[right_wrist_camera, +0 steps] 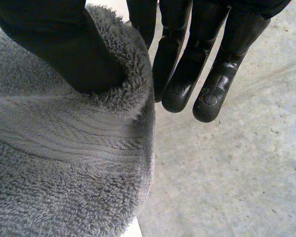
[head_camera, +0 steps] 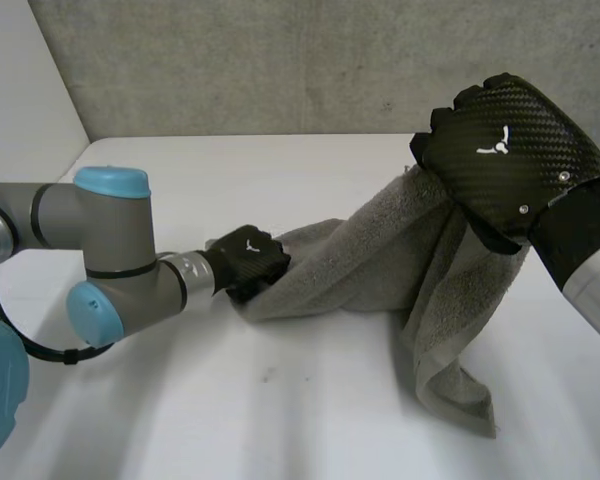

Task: Fold the laundry

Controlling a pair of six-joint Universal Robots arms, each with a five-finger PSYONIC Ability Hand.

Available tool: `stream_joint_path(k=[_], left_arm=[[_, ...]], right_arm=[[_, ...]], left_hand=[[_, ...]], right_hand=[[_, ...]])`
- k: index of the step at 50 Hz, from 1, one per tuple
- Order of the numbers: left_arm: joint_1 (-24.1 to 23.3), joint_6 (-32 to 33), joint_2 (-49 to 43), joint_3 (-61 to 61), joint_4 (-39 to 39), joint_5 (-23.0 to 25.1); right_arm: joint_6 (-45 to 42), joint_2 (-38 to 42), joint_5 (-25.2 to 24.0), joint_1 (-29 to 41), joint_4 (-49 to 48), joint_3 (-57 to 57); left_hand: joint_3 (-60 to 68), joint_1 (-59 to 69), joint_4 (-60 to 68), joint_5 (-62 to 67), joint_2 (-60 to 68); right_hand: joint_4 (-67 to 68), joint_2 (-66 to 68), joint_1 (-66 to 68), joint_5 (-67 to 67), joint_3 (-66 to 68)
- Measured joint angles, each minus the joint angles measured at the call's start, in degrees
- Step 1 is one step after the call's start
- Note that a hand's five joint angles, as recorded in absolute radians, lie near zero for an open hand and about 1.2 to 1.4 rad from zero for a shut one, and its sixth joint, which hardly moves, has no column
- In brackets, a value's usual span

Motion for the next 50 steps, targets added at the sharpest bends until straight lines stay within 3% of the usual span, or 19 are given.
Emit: stream_joint_path(k=[3,7,17,23,29,32,36,42,50], left_arm=[[-0.03,-0.16,0.45,0.17,0.64,-0.64],[-0.32,-2.35,3.42,1.33,8.00,-5.76],[-0.51,-14.30,8.03,8.24,25.09,-15.14],[-0.35,-18.58,8.30,17.33,29.36,-24.66],[0.01,-23.51,11.40,17.61,32.18,-31.99],[0.36,-28.75,15.90,11.32,34.00,-35.67],[0.52,-30.96,18.47,4.31,34.34,-36.39],[0.63,-32.39,22.72,-15.97,34.60,-36.20],[0.17,-31.56,24.00,-35.37,33.75,-35.84]], right_arm=[[-0.04,0.62,0.08,-0.14,-0.44,-0.29],[-0.32,4.91,0.48,-0.40,-1.52,-2.46],[-0.50,21.11,2.72,-0.61,-1.86,-17.20],[1.03,30.17,11.95,-0.66,-10.15,-34.15],[2.89,31.92,15.46,-0.46,-21.33,-37.74],[4.09,31.94,15.53,-0.35,-26.48,-34.46],[4.25,31.89,14.32,-0.27,-26.42,-30.77],[4.08,33.40,9.58,-0.32,-18.85,-17.46],[4.05,37.59,8.12,-0.87,-8.43,-7.57]], left_hand=[[1.08,0.73,1.11,0.92,1.38],[3.74,1.95,3.83,3.19,3.76],[4.67,2.59,4.65,3.73,4.56],[4.71,2.62,4.70,3.81,4.64],[4.72,2.67,4.71,3.82,4.65],[4.72,2.68,4.71,3.99,4.66],[4.72,2.68,4.72,3.99,4.66],[4.72,2.86,4.72,4.04,4.66],[4.72,3.00,4.72,4.04,4.66]], right_hand=[[0.00,0.00,0.00,0.00,0.00],[0.00,0.00,0.00,0.00,0.00],[0.00,0.00,0.00,0.00,0.00],[0.02,0.00,0.00,0.00,0.00],[0.02,0.00,0.00,0.00,0.01],[0.02,0.00,0.00,0.00,0.01],[0.02,0.00,0.00,0.00,0.01],[0.02,0.00,0.00,0.00,0.01],[0.02,0.00,0.00,0.00,0.01]])
